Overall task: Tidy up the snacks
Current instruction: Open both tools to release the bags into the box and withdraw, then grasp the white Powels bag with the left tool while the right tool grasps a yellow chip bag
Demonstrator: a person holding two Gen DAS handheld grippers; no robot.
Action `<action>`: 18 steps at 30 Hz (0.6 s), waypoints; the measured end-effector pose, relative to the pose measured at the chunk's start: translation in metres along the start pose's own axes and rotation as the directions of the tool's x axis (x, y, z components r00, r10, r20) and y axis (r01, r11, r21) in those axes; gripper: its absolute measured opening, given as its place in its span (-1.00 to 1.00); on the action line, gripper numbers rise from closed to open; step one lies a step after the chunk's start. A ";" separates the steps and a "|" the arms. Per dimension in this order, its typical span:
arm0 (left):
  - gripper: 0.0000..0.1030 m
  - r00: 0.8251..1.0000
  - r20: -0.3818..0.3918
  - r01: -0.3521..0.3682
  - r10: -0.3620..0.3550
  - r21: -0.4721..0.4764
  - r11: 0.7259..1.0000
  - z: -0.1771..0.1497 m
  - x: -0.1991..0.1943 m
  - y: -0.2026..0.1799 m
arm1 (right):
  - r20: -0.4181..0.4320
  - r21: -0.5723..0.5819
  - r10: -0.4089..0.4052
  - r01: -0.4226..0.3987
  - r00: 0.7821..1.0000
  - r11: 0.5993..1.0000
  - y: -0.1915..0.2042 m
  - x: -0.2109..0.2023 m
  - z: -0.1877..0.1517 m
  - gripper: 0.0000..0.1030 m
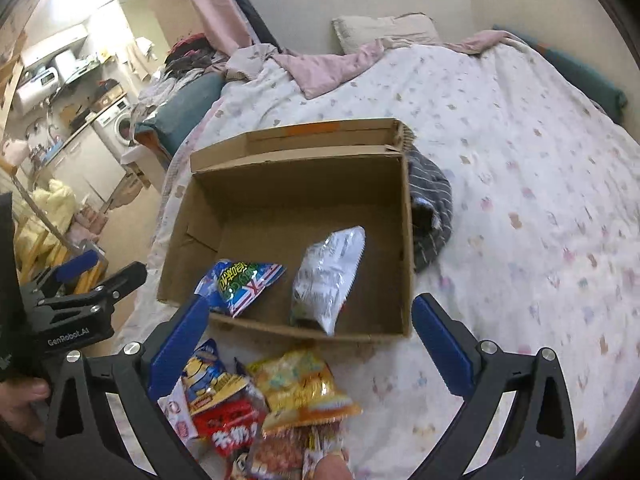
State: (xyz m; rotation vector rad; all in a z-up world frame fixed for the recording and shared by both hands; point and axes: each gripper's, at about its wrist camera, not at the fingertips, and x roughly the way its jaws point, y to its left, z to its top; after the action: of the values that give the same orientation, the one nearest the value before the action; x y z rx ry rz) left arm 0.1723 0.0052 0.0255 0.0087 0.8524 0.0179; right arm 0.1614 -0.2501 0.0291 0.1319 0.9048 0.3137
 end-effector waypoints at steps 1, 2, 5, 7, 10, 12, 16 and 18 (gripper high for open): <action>1.00 1.000 -0.009 0.003 -0.003 -0.004 1.000 -0.003 -0.004 0.001 | 0.004 0.001 -0.014 0.014 1.000 1.000 0.000 -0.005 -0.002 1.00; 1.00 1.000 -0.024 0.007 -0.007 -0.011 1.000 -0.006 -0.006 0.002 | 0.004 0.001 -0.033 0.033 0.999 0.999 0.001 -0.010 -0.004 1.00; 1.00 0.995 -0.097 0.020 -0.023 -0.032 0.999 -0.017 -0.010 0.006 | -0.015 0.022 -0.061 0.061 0.998 0.998 0.000 -0.020 -0.013 1.00; 1.00 0.993 -0.118 0.025 -0.028 -0.029 0.999 -0.026 -0.016 0.006 | -0.032 0.038 -0.051 0.052 0.998 0.998 -0.001 -0.024 -0.020 1.00; 1.00 0.991 -0.132 0.006 -0.008 -0.021 1.000 -0.040 -0.024 0.006 | -0.038 0.048 -0.084 0.086 0.996 0.995 -0.002 -0.026 -0.030 1.00; 1.00 0.988 -0.155 0.017 -0.022 -0.032 0.999 -0.049 -0.027 0.008 | -0.047 0.085 -0.094 0.098 0.994 0.992 -0.007 -0.024 -0.037 1.00; 1.00 0.975 -0.221 0.011 -0.027 -0.076 0.997 -0.065 -0.027 0.017 | -0.054 0.152 -0.077 0.085 0.996 0.985 -0.018 -0.019 -0.049 1.00; 1.00 0.966 -0.257 -0.007 -0.020 -0.104 0.995 -0.072 -0.027 0.024 | -0.061 0.167 -0.065 0.075 0.996 0.983 -0.020 -0.016 -0.054 1.00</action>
State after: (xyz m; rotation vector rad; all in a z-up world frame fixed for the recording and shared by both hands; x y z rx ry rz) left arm 0.0996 0.0289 -0.0013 -0.0967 1.1116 0.0586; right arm 0.1144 -0.2752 0.0030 0.2483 0.9884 0.1753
